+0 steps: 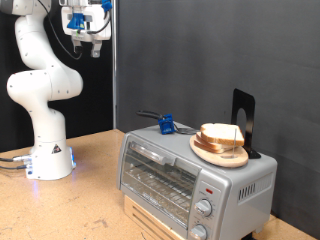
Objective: Make a piece of toast with the oven
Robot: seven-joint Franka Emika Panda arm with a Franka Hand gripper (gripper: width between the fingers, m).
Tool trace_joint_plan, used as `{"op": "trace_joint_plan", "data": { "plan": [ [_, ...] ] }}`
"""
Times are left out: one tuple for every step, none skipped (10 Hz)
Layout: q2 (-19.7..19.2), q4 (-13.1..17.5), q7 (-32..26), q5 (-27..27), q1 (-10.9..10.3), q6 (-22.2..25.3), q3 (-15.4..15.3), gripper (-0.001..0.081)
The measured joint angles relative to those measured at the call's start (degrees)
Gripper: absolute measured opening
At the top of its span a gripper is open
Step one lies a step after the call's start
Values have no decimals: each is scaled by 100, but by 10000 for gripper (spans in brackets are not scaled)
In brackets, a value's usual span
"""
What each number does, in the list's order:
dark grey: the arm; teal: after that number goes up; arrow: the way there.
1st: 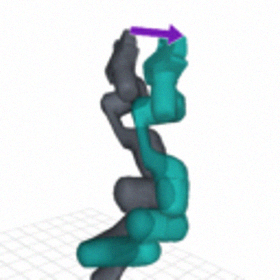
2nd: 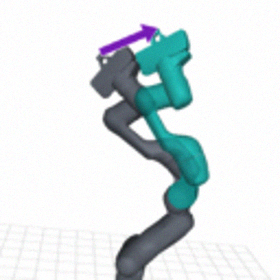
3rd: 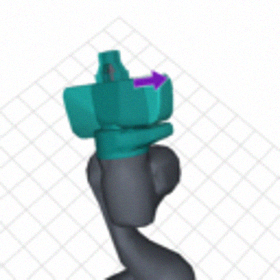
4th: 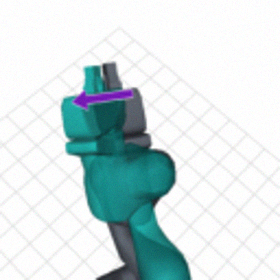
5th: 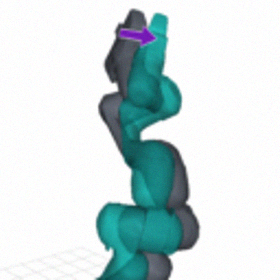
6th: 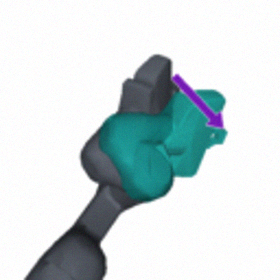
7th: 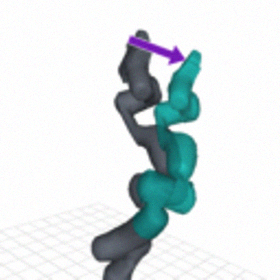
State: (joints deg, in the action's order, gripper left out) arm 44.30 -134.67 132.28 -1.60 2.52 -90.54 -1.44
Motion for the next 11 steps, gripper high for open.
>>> {"op": "trace_joint_plan", "data": {
  "plan": [
    [20, -35, -594, 0, -54, -168, 46, 809],
    [64, -116, -1334, 33, -132, -281, 183, 809],
    [103, -233, -2130, 153, -176, -451, 378, 809],
    [105, -382, -2947, 373, -187, -699, 599, 809],
    [95, -506, -3500, 474, -307, -902, 738, 809],
    [97, -497, -3252, 443, -280, -878, 718, 809],
    [117, -493, -3672, 214, -376, -876, 771, 809],
    [133, -476, -4294, 40, -570, -899, 915, 809],
    [99, -461, -4938, -70, -774, -1054, 1066, 809],
    [-36, -435, -5628, -86, -978, -1347, 1221, 809],
    [-267, -376, -6321, -49, -1149, -1636, 1358, 809]
  ]
}}
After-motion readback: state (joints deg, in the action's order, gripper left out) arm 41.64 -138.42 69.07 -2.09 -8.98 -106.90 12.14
